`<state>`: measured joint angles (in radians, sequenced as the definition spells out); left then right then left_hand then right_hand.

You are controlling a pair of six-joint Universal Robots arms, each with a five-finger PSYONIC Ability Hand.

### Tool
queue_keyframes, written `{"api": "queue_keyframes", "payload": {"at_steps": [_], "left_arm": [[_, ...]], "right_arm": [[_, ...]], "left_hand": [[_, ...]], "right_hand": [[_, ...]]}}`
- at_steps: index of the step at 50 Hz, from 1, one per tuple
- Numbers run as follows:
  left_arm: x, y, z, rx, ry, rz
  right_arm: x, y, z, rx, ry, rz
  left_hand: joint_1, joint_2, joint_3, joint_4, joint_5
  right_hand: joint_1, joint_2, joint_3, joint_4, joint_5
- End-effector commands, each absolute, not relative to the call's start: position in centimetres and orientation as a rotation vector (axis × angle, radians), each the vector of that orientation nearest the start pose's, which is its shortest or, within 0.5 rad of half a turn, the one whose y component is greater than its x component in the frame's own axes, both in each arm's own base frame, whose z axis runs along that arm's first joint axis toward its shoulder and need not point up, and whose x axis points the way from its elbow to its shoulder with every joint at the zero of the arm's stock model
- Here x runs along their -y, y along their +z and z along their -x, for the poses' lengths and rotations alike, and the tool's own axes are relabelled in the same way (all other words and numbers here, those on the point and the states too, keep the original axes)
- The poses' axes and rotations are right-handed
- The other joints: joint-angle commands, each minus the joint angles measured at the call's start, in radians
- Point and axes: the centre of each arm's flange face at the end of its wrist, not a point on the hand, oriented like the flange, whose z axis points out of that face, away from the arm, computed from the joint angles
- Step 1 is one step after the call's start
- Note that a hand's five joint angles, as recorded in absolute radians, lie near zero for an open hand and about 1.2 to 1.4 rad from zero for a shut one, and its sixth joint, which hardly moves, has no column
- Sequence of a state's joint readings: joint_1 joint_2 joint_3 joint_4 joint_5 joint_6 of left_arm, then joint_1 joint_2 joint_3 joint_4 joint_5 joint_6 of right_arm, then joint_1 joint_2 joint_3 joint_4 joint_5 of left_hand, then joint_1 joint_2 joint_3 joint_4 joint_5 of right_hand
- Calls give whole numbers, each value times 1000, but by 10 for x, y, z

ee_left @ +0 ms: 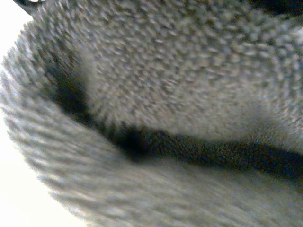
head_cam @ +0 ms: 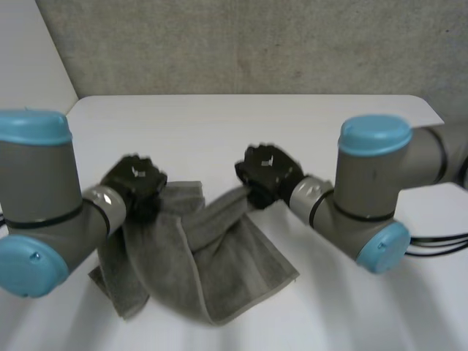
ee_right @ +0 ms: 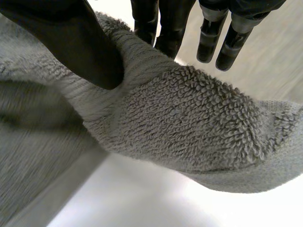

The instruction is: Fold the towel.

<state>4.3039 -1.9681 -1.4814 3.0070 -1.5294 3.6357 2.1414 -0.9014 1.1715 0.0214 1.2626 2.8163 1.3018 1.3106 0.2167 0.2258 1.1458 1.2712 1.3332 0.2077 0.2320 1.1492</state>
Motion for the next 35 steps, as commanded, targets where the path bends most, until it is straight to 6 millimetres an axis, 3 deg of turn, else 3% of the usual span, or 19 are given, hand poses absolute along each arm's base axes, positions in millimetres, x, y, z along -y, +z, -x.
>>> {"api": "queue_keyframes", "payload": {"at_steps": [1, 2, 4, 5, 7, 10, 16, 18, 21, 23, 24, 25, 26, 27, 28, 29, 30, 31, 35], "left_arm": [[267, 265, 283, -2155, -2157, -1032], [267, 265, 283, -2155, -2159, -1032], [261, 290, 292, -2080, -2410, -916], [261, 290, 292, -2080, -2411, -916], [251, 308, 291, -2044, -2580, -817], [239, 317, 284, -2059, -2661, -743], [222, 305, 271, -2199, -2651, -666], [208, 292, 264, -2312, -2631, -613], [201, 287, 260, -2364, -2623, -585], [188, 275, 254, -2464, -2598, -536], [188, 275, 254, -2464, -2597, -535], [182, 270, 253, -2511, -2583, -525], [177, 265, 253, -2551, -2566, -522], [177, 265, 253, -2551, -2565, -522], [173, 261, 252, -2570, -2549, -527], [173, 261, 252, -2570, -2549, -527], [171, 258, 253, -2584, -2535, -541], [169, 256, 254, -2595, -2525, -555], [170, 256, 256, -2596, -2517, -563]], "right_arm": [[290, 248, -346, -1804, -1871, 1046], [290, 248, -346, -1804, -1871, 1045], [295, 281, -337, -1738, -1984, 948], [295, 281, -337, -1737, -1985, 947], [293, 315, -327, -1643, -2061, 883], [300, 334, -311, -1611, -2117, 839], [320, 338, -299, -1617, -2163, 814], [340, 315, -307, -1639, -2143, 841], [350, 301, -312, -1656, -2126, 856], [363, 264, -321, -1715, -2064, 925], [363, 264, -321, -1715, -2064, 926], [368, 244, -326, -1748, -2032, 975], [370, 226, -330, -1781, -2012, 1022], [370, 226, -330, -1782, -2012, 1023], [372, 212, -333, -1810, -1994, 1062], [372, 212, -333, -1810, -1994, 1062], [373, 201, -334, -1833, -1982, 1088], [374, 194, -333, -1858, -1977, 1092], [374, 191, -330, -1910, -1981, 1073]], "left_hand": [[94, 86, -42, -51, 76], [94, 86, -42, -51, 76], [94, 86, -42, -51, 76], [94, 86, -42, -51, 76], [94, 86, -42, -51, 76], [94, 86, -42, -51, 76], [94, 86, -42, -51, 76], [94, 86, -42, -51, 76], [94, 86, -42, -51, 76], [94, 86, -42, -51, 76], [94, 86, -42, -51, 76], [94, 86, -42, -51, 76], [-222, -231, -42, -51, -240], [-225, -234, -42, -51, -244], [-719, -728, -42, -51, -738], [-724, -733, -42, -51, -743], [-1027, -1035, -42, -51, -1045], [-1117, -1126, -42, -51, -1135], [-1118, -1126, -42, -51, -1136]], "right_hand": [[125, 63, -33, -57, 72], [125, 63, -33, -57, 72], [125, 63, -33, -57, 72], [125, 63, -33, -57, 72], [125, 63, -33, -57, 72], [125, 63, -33, -57, 72], [125, 63, -33, -57, 72], [125, 63, -33, -57, 72], [125, 63, -33, -57, 72], [125, 63, -33, -57, 72], [125, 63, -33, -57, 72], [125, 63, -33, -57, 72], [16, -46, -33, -57, -37], [15, -47, -33, -57, -38], [-607, -669, -33, -57, -660], [-614, -676, -33, -57, -666], [-1265, -1327, -33, -57, -1149], [-1271, -1333, -33, -57, -1149], [-1271, -1333, -33, -57, -1149]]}}
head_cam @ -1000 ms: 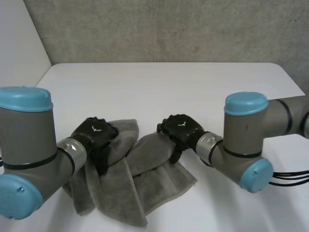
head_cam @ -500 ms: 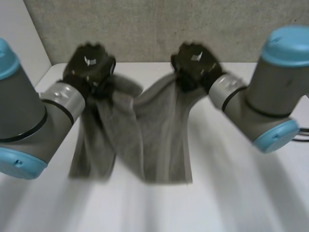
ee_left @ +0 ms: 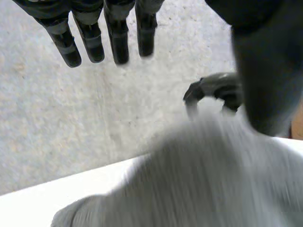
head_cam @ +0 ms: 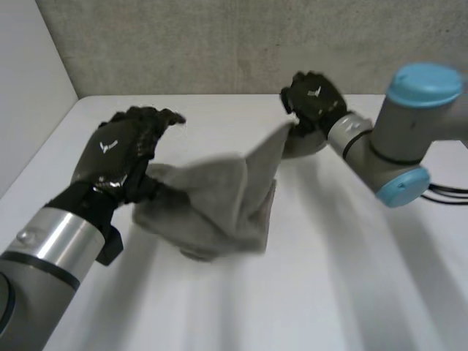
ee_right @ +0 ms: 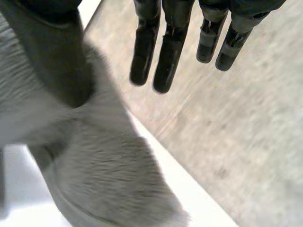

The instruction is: Fold the towel.

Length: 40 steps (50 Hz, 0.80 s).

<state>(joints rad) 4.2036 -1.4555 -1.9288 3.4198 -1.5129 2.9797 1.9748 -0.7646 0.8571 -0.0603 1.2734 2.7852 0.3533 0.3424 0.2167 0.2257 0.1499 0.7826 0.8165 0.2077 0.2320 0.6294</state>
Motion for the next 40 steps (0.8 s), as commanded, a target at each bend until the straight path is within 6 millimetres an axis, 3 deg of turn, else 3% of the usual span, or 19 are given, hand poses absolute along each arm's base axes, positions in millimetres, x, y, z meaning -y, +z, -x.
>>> {"api": "queue_keyframes", "payload": {"at_steps": [1, 5, 10, 13, 18, 19, 21, 24, 29, 35, 40], "left_arm": [[173, 257, 256, 1859, 1813, 402], [179, 265, 257, 1838, 1857, 417], [191, 277, 263, 1810, 1971, 531], [195, 281, 265, 1800, 2007, 567], [205, 282, 280, 1780, 2045, 709], [206, 282, 280, 1780, 2045, 709], [208, 270, 293, 1771, 1965, 846], [208, 261, 299, 1777, 1893, 929], [209, 231, 313, 1818, 1656, 1188], [212, 212, 313, 1863, 1589, 1354], [212, 189, 313, 1852, 1558, 1565]], "right_arm": [[371, 195, -328, -1922, -1989, 1062], [361, 212, -323, -1917, -2010, 1052], [333, 241, -311, -1907, -2022, 1050], [325, 242, -307, -1919, -2008, 1051], [285, 245, -288, -2024, -1876, 1072], [285, 245, -288, -2024, -1875, 1072], [265, 240, -279, -2110, -1741, 1069], [256, 237, -276, -2146, -1665, 1047], [224, 218, -269, -2173, -1421, 965], [206, 204, -264, -2185, -1326, 920], [191, 175, -263, -2182, -1306, 920]], "left_hand": [[-169, -158, -42, -51, -140], [-169, -158, -42, -51, -140], [-169, -158, -42, -51, -140], [-166, -155, -42, -51, -137], [-87, -76, -42, -51, -58], [-87, -76, -42, -51, -58], [-67, -56, -42, -51, -38], [-63, -53, -42, -51, -35], [-66, -55, -42, -51, -38], [-69, -58, -42, -51, -40], [-72, -61, -42, -51, -43]], "right_hand": [[-783, -816, -33, -57, -629], [-783, -816, -33, -57, -629], [-783, -816, -33, -57, -629], [-783, -816, -33, -57, -629], [-783, -816, -33, -57, -629], [-783, -816, -33, -57, -629], [-783, -816, -33, -57, -629], [-783, -816, -33, -57, -629], [-783, -816, -33, -57, -629], [-771, -805, -33, -57, -629], [-750, -784, -33, -57, -629]]}}
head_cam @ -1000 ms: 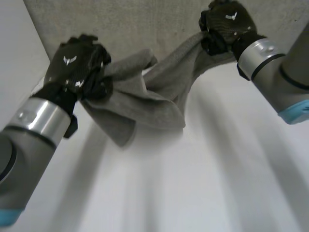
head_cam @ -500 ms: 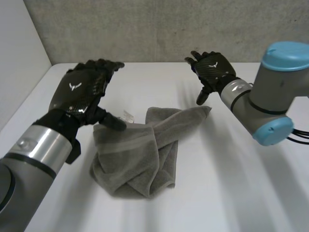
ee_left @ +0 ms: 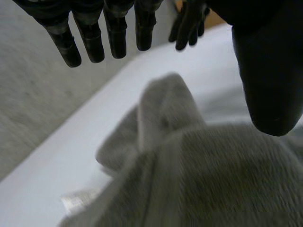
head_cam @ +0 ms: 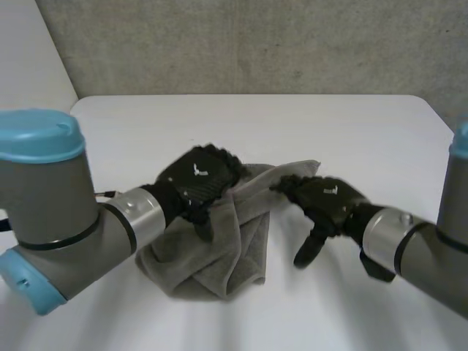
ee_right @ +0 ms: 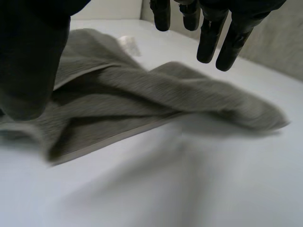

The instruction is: Fold the towel.

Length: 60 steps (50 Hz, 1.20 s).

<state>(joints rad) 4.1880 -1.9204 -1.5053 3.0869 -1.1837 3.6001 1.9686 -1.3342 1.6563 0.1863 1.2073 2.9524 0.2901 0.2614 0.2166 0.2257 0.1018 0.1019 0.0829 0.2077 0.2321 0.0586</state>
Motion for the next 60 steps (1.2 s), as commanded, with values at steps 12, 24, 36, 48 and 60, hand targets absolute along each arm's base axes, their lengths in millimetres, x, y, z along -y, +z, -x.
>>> {"api": "queue_keyframes", "payload": {"at_steps": [12, 24, 36, 48, 60], "left_arm": [[213, 179, 315, -2126, -1801, -1899], [214, 162, 318, -2157, -1737, -1929], [216, 191, 310, -2104, -1817, -1826], [211, 199, 288, -2130, -1764, -1689], [207, 223, 247, -2288, -1551, -1543]], "right_arm": [[190, 138, -277, -2208, -1255, 863], [179, 122, -294, -2183, -1210, 922], [174, 114, -319, -2119, -1302, 973], [188, 125, -337, -2032, -1439, 959], [176, 177, -320, -1892, -1159, 1382]], "left_hand": [[11, 40, -42, -51, 25], [327, 356, -42, -51, 341], [822, 850, -42, -51, 836], [939, 968, -42, -51, 953], [1106, 1135, -42, -51, 1120]], "right_hand": [[36, 55, -33, -58, -59], [95, 114, -33, -58, -37], [362, 381, -33, -58, 230], [1294, 1313, -33, -58, 1163], [1294, 1313, -33, -58, 1163]]}}
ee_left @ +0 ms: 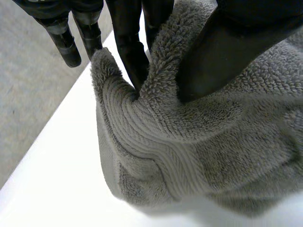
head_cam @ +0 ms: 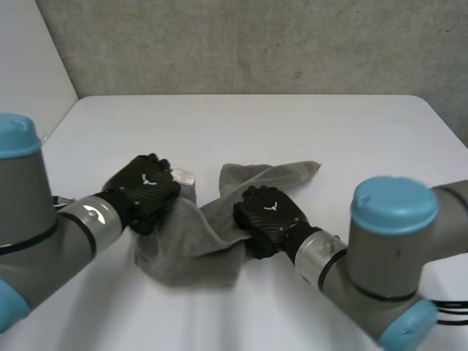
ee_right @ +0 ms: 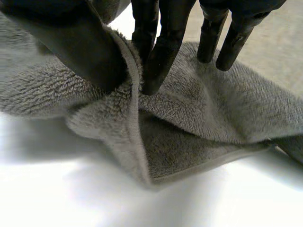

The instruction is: Fold the towel.

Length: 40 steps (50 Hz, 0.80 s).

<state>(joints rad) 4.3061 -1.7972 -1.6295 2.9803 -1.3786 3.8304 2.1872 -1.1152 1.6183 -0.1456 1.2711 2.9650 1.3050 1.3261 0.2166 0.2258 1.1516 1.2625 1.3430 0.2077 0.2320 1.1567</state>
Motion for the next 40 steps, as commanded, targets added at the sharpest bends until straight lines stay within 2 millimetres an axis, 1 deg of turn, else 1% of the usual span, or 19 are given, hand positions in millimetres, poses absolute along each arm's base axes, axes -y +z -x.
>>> {"api": "queue_keyframes", "payload": {"at_steps": [1, 5, 7, 10, 12, 13, 14, 15, 16, 17, 18, 20, 22, 26, 32, 34, 37, 39, 40], "left_arm": [[209, 226, 248, -2286, -1556, -1547], [227, 231, 257, -2210, -1665, -1515], [260, 227, 273, -2082, -1828, -1462], [277, 235, 283, -1969, -1962, -1413], [303, 268, 300, -1696, -2277, -1247], [303, 268, 300, -1695, -2278, -1246], [310, 287, 306, -1564, -2440, -1140], [310, 305, 312, -1439, -2603, -1042], [310, 305, 312, -1438, -2604, -1041], [304, 332, 311, -1308, -2767, -927], [303, 332, 311, -1307, -2768, -926], [277, 385, 296, -1040, -3051, -719], [264, 401, 290, -938, -3149, -660], [253, 404, 284, -935, -3223, -631], [264, 366, 279, -1289, -3061, -755], [280, 330, 266, -1550, -2890, -834], [287, 309, 257, -1674, -2796, -873], [290, 267, 251, -1872, -2650, -996], [290, 267, 251, -1873, -2649, -997]], "right_arm": [[180, 177, -321, -1893, -1106, 1443], [203, 182, -332, -1877, -1151, 1524], [244, 198, -347, -1890, -1395, 1511], [268, 213, -355, -1876, -1582, 1471], [298, 261, -370, -1725, -1964, 1314], [298, 261, -370, -1724, -1965, 1313], [306, 287, -372, -1618, -2117, 1191], [304, 322, -371, -1477, -2241, 1058], [304, 323, -371, -1475, -2242, 1056], [296, 360, -365, -1325, -2329, 935], [296, 360, -365, -1323, -2330, 933], [273, 408, -345, -1110, -2386, 785], [264, 415, -338, -1055, -2373, 775], [256, 389, -333, -1114, -2229, 886], [251, 348, -332, -1309, -2018, 1010], [248, 312, -333, -1452, -1876, 1103], [245, 290, -334, -1519, -1798, 1171], [233, 250, -333, -1634, -1652, 1322], [233, 249, -333, -1634, -1651, 1322]], "left_hand": [[91, 70, -42, -51, 70], [91, 70, -42, -51, 70], [91, 70, -42, -51, 70], [91, 70, -42, -51, 70], [91, 70, -42, -51, 70], [91, 70, -42, -51, 70], [91, 70, -42, -51, 70], [91, 70, -42, -51, 70], [91, 70, -42, -51, 70], [91, 70, -42, -51, 70], [91, 70, -42, -51, 70], [91, 70, -42, -51, 70], [91, 70, -42, -51, 70], [91, 70, -42, -51, 70], [91, 70, -42, -51, 70], [91, 70, -42, -51, 70], [91, 70, -42, -51, 70], [91, 70, -42, -51, 70], [91, 70, -42, -51, 70]], "right_hand": [[134, 53, -33, -57, 65], [134, 53, -33, -57, 65], [134, 53, -33, -57, 65], [134, 53, -33, -57, 65], [134, 53, -33, -57, 65], [134, 53, -33, -57, 65], [134, 53, -33, -57, 65], [134, 53, -33, -57, 65], [134, 53, -33, -57, 65], [134, 53, -33, -57, 65], [134, 53, -33, -57, 65], [134, 53, -33, -57, 65], [134, 53, -33, -57, 65], [134, 53, -33, -57, 65], [134, 53, -33, -57, 65], [134, 53, -33, -57, 65], [134, 53, -33, -57, 65], [134, 53, -33, -57, 65], [134, 53, -33, -57, 65]]}}
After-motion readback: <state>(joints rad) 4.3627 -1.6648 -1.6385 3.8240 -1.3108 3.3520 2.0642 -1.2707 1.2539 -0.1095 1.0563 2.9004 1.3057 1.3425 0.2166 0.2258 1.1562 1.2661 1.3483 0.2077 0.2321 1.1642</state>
